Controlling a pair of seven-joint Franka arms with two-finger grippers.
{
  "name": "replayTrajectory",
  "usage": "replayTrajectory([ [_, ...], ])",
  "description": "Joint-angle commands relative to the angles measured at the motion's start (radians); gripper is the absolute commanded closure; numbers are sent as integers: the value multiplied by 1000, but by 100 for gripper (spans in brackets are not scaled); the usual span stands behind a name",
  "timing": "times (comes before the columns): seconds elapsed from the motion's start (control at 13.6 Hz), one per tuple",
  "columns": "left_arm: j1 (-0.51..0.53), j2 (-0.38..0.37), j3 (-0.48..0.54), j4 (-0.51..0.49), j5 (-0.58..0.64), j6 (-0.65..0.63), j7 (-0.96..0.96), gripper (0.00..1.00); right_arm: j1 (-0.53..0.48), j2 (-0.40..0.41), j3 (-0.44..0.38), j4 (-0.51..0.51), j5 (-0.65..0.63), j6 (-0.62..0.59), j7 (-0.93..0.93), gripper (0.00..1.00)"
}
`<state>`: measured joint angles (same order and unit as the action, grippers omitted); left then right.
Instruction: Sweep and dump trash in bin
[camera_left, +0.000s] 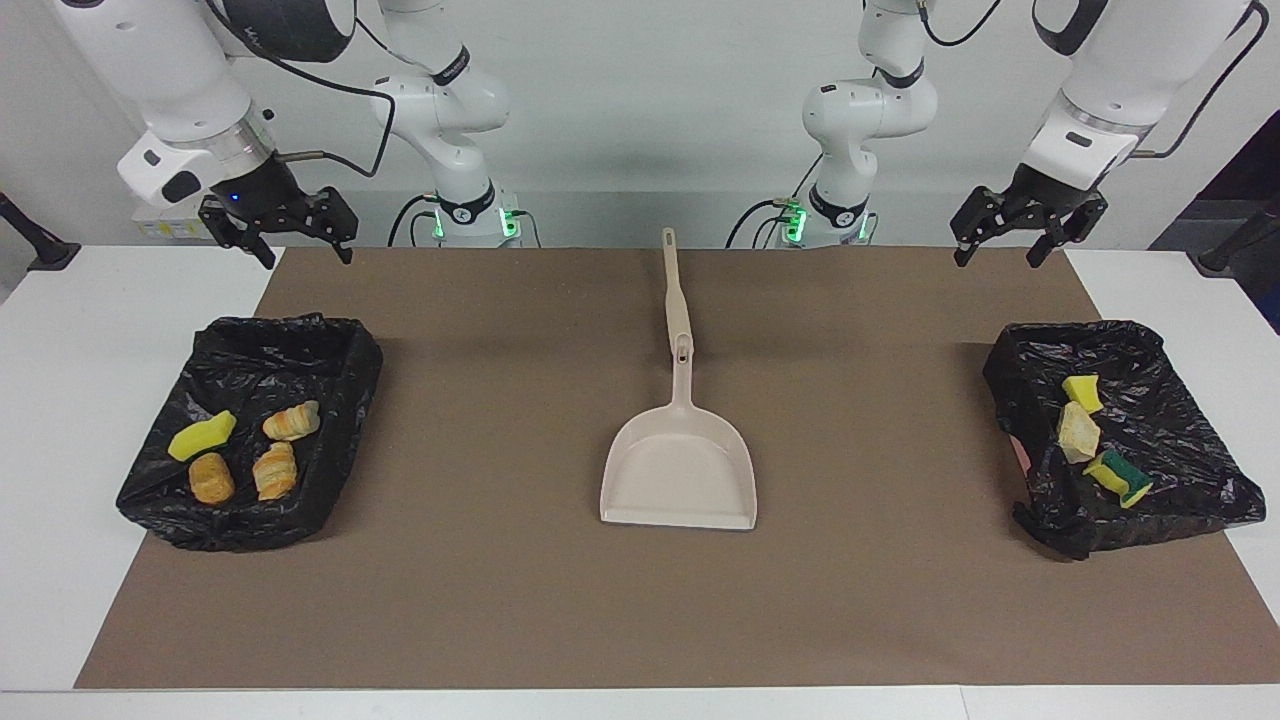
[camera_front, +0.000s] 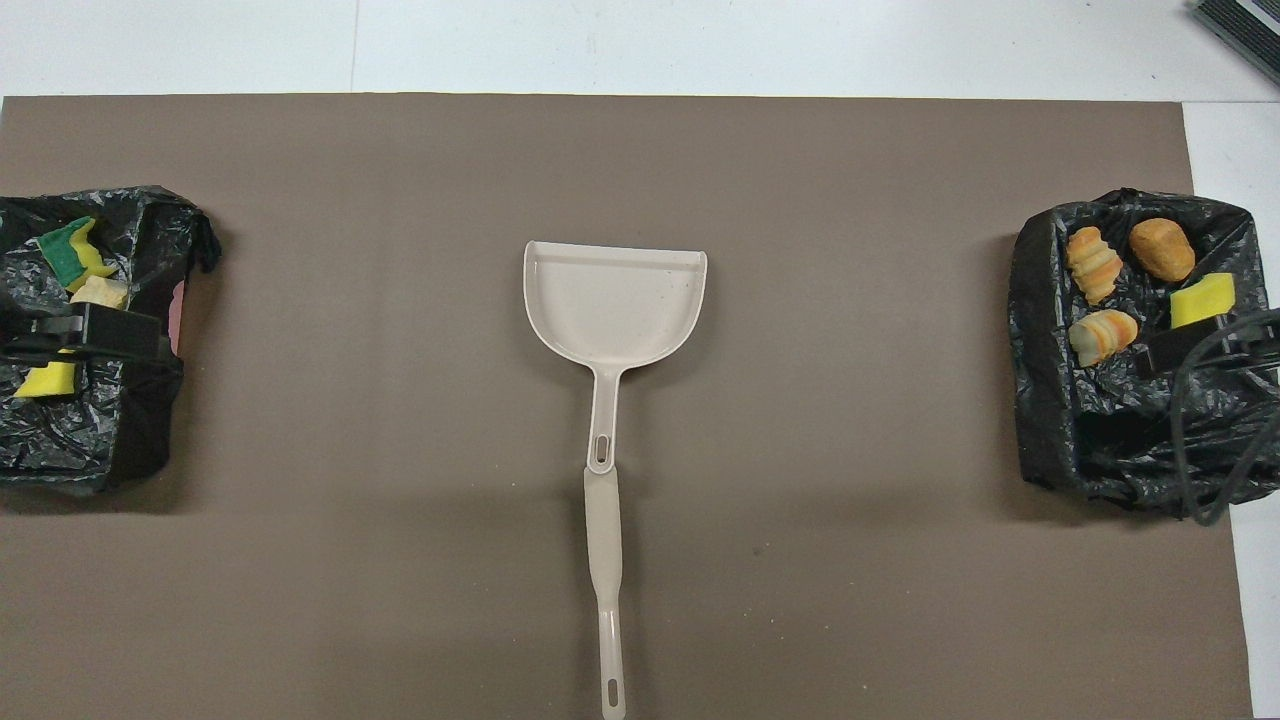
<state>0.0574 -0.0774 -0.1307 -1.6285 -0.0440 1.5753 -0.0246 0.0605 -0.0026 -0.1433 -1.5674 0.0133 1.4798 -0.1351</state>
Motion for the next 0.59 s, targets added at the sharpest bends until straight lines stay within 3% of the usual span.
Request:
replayTrajectory([
  [0.0,12,-13,-6,-1,-8,3,6,0,-10,-5,8,-3,13,5,15,0],
  [0.51,10,-28,-7,7,-11,8,-1,0,-10,-5,7,-3,13,5,17,0],
])
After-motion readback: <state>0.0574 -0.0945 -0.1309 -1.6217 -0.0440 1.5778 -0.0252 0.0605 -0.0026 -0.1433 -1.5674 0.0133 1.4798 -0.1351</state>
